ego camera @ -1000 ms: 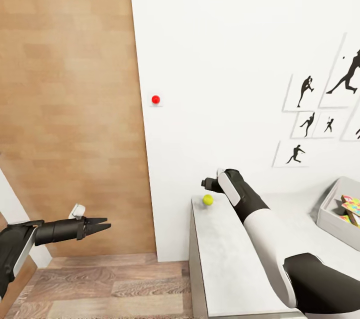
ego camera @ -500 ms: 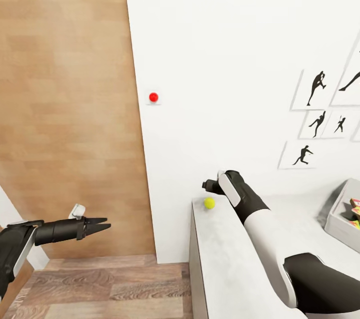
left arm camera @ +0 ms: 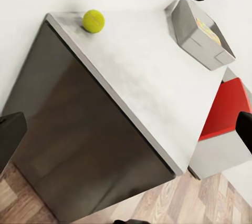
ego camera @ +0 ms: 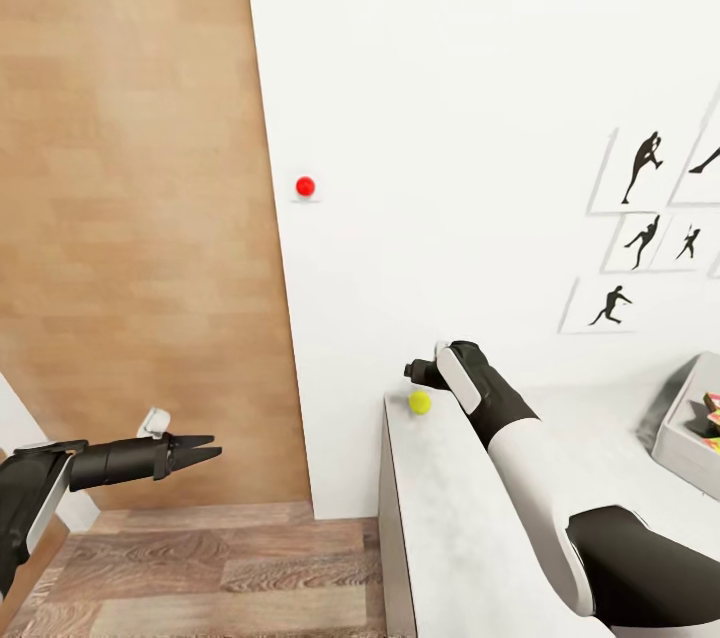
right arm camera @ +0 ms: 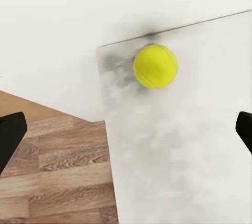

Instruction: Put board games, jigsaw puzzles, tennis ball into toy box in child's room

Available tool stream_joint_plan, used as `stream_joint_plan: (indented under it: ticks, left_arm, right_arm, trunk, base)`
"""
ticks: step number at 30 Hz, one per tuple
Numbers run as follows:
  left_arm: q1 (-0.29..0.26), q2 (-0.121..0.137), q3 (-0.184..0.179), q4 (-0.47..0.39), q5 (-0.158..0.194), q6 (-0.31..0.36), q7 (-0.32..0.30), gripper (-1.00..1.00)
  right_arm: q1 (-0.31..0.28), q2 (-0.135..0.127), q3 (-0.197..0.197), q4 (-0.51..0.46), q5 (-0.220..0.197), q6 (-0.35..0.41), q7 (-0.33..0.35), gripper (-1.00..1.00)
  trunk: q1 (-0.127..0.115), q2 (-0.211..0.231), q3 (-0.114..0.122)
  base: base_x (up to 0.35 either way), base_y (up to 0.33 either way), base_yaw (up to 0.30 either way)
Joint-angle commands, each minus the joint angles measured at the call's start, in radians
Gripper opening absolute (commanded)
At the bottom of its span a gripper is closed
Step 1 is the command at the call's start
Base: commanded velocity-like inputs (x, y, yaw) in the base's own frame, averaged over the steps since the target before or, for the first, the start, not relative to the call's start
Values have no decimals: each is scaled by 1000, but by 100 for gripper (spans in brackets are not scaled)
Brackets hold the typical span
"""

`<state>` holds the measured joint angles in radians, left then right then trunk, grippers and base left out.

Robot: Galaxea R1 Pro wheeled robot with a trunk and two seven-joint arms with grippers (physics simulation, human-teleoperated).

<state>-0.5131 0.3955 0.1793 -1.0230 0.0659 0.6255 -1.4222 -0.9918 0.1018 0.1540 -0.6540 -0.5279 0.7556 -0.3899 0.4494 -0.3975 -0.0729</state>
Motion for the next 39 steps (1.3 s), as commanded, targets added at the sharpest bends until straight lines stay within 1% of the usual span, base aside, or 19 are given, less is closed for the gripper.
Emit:
stream_joint_plan:
  ticks: [1,11,27,39]
  left_arm:
    - [-1,0,0,0,2,10,-3,100]
    - [-1,0,0,0,2,10,-3,100]
    - [-1,0,-1,0,2,8,-3,100]
    - [-1,0,-1,0,1,8,-2,100]
  right_arm:
    - [-1,-1,4,-1,-11,1,-10,100]
    - [-1,0,7,12,-11,-17,-3,100]
    - [-1,3,9,16,-8,-19,-1,100]
    - [-1,0,14,16,-7,-32,-1,100]
  trunk:
    - [1,-2,-4]
    - [1,-2,-20]
    - [1,-2,-47]
    - [1,-2,-66]
  base:
    - [1,0,0]
    - [0,0,0]
    - [0,0,0]
    - [0,0,0]
